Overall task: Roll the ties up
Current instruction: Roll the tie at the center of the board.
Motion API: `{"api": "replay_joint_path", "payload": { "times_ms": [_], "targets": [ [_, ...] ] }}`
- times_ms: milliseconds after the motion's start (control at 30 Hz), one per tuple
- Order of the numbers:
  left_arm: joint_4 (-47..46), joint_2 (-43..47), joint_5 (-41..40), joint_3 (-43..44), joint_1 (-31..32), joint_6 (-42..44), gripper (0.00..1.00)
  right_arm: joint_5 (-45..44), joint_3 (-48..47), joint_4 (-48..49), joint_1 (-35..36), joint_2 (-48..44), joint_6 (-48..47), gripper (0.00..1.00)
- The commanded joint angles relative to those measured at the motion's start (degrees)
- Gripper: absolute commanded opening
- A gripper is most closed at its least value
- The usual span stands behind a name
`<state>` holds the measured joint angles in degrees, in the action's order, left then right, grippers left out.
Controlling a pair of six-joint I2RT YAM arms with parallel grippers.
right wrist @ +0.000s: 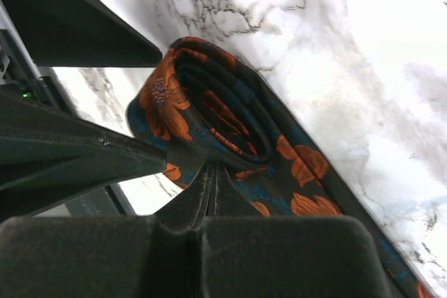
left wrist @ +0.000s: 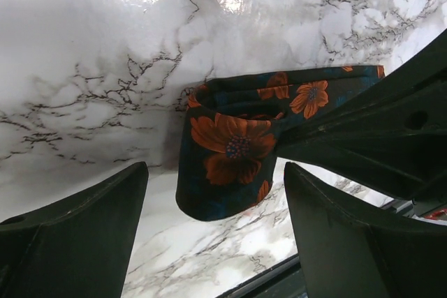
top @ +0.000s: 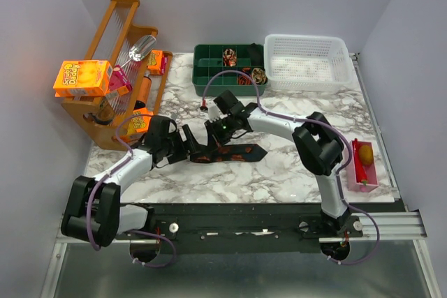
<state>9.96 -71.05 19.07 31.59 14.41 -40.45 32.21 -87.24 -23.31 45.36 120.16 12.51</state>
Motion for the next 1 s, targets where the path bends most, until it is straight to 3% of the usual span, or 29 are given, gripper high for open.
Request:
{"api": "replay_joint_path", "payload": {
  "times_ms": [0, 333, 567, 967],
  "targets": [
    [-7.74, -1.64, 4.04, -2.50, -0.35, -1.21, 0.89, -4.60, 1.54, -1.12, -0.01, 0.34, -1.88, 0.00],
    [-15.40, -4.01, 7.38, -4.79, -0.35, -2.01, 0.77, -3.91, 2.96, -0.51, -1.24, 0.95, -1.88, 0.01],
    [-16.38, -5.16, 9.32, -3.12, -0.27, -1.92, 0.48, -1.71, 1.81, -0.16, -1.24, 1.74, -0.83, 0.01],
    [5.06, -3.57, -3.33, 7.51, 3.68, 6.08, 0.34, 0.66, 1.90, 1.16, -1.24, 2.10, 0.58, 0.00]
  ]
}}
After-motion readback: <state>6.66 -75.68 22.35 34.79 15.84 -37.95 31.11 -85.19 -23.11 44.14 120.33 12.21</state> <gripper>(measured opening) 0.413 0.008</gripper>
